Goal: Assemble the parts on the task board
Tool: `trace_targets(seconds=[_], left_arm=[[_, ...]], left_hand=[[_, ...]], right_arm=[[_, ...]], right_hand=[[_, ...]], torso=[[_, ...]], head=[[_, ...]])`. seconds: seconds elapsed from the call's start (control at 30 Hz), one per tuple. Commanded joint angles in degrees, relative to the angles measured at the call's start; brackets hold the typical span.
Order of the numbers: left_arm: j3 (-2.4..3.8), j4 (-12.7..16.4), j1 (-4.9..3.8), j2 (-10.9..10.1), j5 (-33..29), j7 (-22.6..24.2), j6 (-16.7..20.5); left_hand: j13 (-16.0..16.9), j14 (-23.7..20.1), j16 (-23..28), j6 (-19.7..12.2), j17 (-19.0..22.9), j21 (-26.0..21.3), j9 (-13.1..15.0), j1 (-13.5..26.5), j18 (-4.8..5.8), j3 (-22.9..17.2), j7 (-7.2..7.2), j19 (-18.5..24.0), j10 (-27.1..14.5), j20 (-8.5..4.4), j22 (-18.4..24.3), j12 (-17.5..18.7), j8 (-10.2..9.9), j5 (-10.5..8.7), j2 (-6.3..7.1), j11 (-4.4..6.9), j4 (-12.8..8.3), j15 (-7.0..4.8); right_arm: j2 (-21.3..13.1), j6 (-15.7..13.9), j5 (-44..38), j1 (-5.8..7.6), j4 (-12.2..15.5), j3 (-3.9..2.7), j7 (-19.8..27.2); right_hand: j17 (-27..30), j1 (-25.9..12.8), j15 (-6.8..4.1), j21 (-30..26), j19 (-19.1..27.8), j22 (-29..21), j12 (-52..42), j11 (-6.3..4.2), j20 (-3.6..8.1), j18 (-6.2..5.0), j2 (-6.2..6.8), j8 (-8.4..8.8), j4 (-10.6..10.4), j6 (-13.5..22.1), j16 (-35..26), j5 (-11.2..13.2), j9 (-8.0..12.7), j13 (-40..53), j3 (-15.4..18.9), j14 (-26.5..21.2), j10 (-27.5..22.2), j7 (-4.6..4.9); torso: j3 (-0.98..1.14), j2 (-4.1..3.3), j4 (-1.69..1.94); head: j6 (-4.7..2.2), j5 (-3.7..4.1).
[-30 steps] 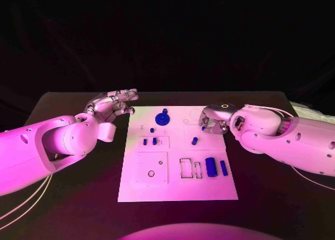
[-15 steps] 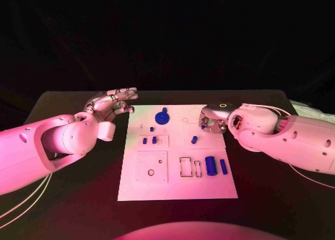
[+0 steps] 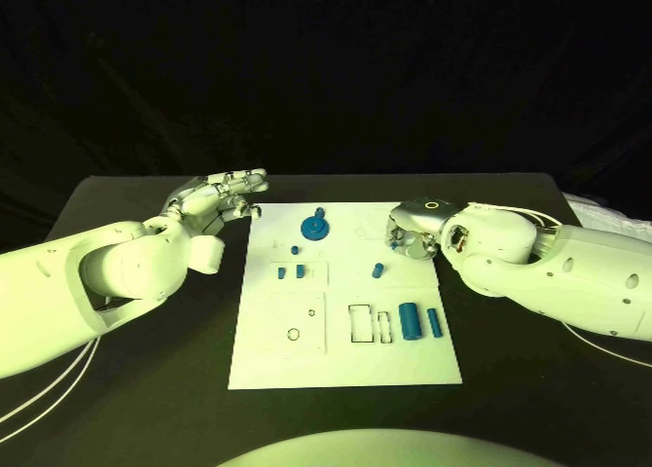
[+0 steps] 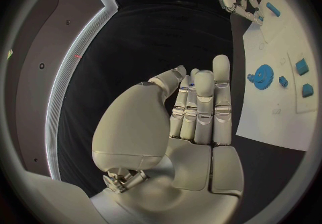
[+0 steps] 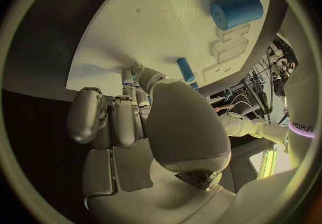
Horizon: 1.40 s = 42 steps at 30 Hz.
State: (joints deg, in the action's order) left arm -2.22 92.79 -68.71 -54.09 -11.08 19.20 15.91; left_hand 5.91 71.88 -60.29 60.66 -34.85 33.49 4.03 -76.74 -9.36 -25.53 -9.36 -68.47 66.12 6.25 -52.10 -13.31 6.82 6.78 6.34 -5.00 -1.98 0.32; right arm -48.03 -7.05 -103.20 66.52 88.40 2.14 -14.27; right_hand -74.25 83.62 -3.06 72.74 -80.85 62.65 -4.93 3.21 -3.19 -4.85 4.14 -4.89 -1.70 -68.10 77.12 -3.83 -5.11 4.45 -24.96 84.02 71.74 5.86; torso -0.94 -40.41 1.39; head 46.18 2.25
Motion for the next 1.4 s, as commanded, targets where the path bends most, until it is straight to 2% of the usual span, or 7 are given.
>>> trace_targets(seconds=[0.03,0.27,0.63,0.73,0.97,1.2,1.4], left_arm=[[0.04,0.0,-0.02,0.1,0.6,0.2,-1.1],[0.04,0.0,-0.02,0.1,0.6,0.1,-1.2],[0.04,0.0,-0.02,0.1,0.7,-0.2,-1.4],[0.04,0.0,-0.02,0.2,0.7,-0.3,-1.5],[0.04,-0.1,-0.01,0.4,0.8,-0.3,-1.8],[0.04,0.0,0.00,0.6,1.0,-0.4,-2.0],[0.04,0.1,0.00,0.7,1.1,-0.5,-2.2]], left_hand=[[0.1,-0.3,0.3,-0.2,0.0,-0.2,-0.1,-0.4,-1.13,0.2,-0.11,0.2,-0.3,-0.05,0.0,-0.3,0.4,-0.15,0.08,-0.09,0.0,0.05],[0.1,-0.4,0.4,-0.3,0.3,-0.2,-0.1,-0.6,-1.13,0.3,-0.15,0.2,-0.4,-0.05,0.1,-0.4,0.4,-0.16,0.06,-0.12,-0.1,0.06],[0.1,-0.4,0.3,-0.3,0.1,-0.3,-0.1,-0.6,-1.12,0.3,-0.16,0.2,-0.4,-0.05,0.1,-0.4,0.4,-0.16,0.07,-0.13,-0.1,0.07],[0.1,-0.4,0.3,-0.3,0.1,-0.3,-0.1,-0.6,-1.12,0.3,-0.16,0.2,-0.4,-0.05,0.1,-0.4,0.4,-0.16,0.07,-0.13,-0.1,0.07],[0.1,-0.4,0.4,-0.4,0.3,-0.3,-0.1,-0.6,-1.12,0.4,-0.19,0.1,-0.5,-0.05,0.2,-0.5,0.3,-0.17,0.09,-0.16,-0.2,0.08],[0.1,-0.4,0.4,-0.4,0.3,-0.3,-0.1,-0.6,-1.12,0.4,-0.19,0.1,-0.5,-0.05,0.2,-0.5,0.3,-0.17,0.09,-0.16,-0.2,0.08],[0.1,-0.5,0.4,-0.4,0.4,-0.4,-0.1,-0.7,-1.11,0.5,-0.22,0.1,-0.6,-0.04,0.2,-0.5,0.3,-0.17,0.10,-0.19,-0.2,0.10]], right_arm=[[-0.6,-3.5,-0.6,-0.15,1.2,0.03,-0.4],[-2.1,-6.9,0.5,0.44,3.4,-0.30,-0.6],[-3.6,-8.2,2.7,0.86,7.5,-0.59,-0.4],[-3.2,-8.1,3.4,0.73,9.2,-0.60,-0.1],[-0.3,-6.9,4.0,-0.33,13.2,-0.39,0.7],[3.7,-5.3,3.9,-2.54,13.1,-0.07,1.6],[6.3,-3.9,4.4,-4.36,12.1,0.06,2.3]], right_hand=[[0.0,0.2,0.59,0.3,-0.1,0.1,0.3,-0.86,-0.21,-0.44,-0.81,0.03,0.2,-0.3,0.2,0.1,-0.1,0.0,-0.8,3.4,1.5,0.27],[0.0,-0.3,0.84,0.4,-0.1,0.2,0.7,-0.65,-0.41,-0.44,-0.47,0.37,1.0,-0.2,0.2,0.2,-0.2,-0.2,-2.1,3.4,1.5,0.51],[-0.1,-1.0,1.19,0.5,-0.1,0.2,1.1,-0.29,-0.68,-0.43,0.10,0.74,1.6,0.1,0.4,0.2,-0.2,-0.3,-3.2,3.4,1.3,0.92],[0.0,-1.0,1.22,0.5,-0.1,0.3,1.1,-0.26,-0.70,-0.43,0.14,0.76,1.7,0.1,0.4,0.2,-0.2,-0.3,-3.3,3.4,1.3,0.96],[0.0,-1.2,1.31,0.4,-0.1,0.2,1.2,-0.16,-0.75,-0.46,0.24,0.81,1.8,0.2,0.4,0.2,-0.2,-0.4,-3.5,3.3,1.2,1.08],[0.0,-1.3,1.39,0.3,0.0,0.0,1.2,-0.06,-0.78,-0.49,0.28,0.87,1.9,0.2,0.3,0.2,-0.2,-0.4,-3.7,3.3,1.1,1.21],[0.1,-1.5,1.48,0.2,0.1,-0.1,1.2,0.03,-0.81,-0.53,0.33,0.94,2.1,0.3,0.3,0.0,-0.2,-0.4,-3.9,3.3,1.0,1.32]], torso=[[-0.03,0.06,0.01],[-0.05,0.06,-0.07],[-0.03,-0.02,-0.07],[0.01,-0.01,-0.08],[-0.09,0.02,-0.03],[-0.12,-0.02,0.07],[-0.14,-0.10,0.04]], head=[[0.09,0.00],[-0.06,0.16],[-0.11,-0.07],[-0.04,-0.49],[0.45,-2.08],[1.03,-3.56],[1.52,-4.29]])
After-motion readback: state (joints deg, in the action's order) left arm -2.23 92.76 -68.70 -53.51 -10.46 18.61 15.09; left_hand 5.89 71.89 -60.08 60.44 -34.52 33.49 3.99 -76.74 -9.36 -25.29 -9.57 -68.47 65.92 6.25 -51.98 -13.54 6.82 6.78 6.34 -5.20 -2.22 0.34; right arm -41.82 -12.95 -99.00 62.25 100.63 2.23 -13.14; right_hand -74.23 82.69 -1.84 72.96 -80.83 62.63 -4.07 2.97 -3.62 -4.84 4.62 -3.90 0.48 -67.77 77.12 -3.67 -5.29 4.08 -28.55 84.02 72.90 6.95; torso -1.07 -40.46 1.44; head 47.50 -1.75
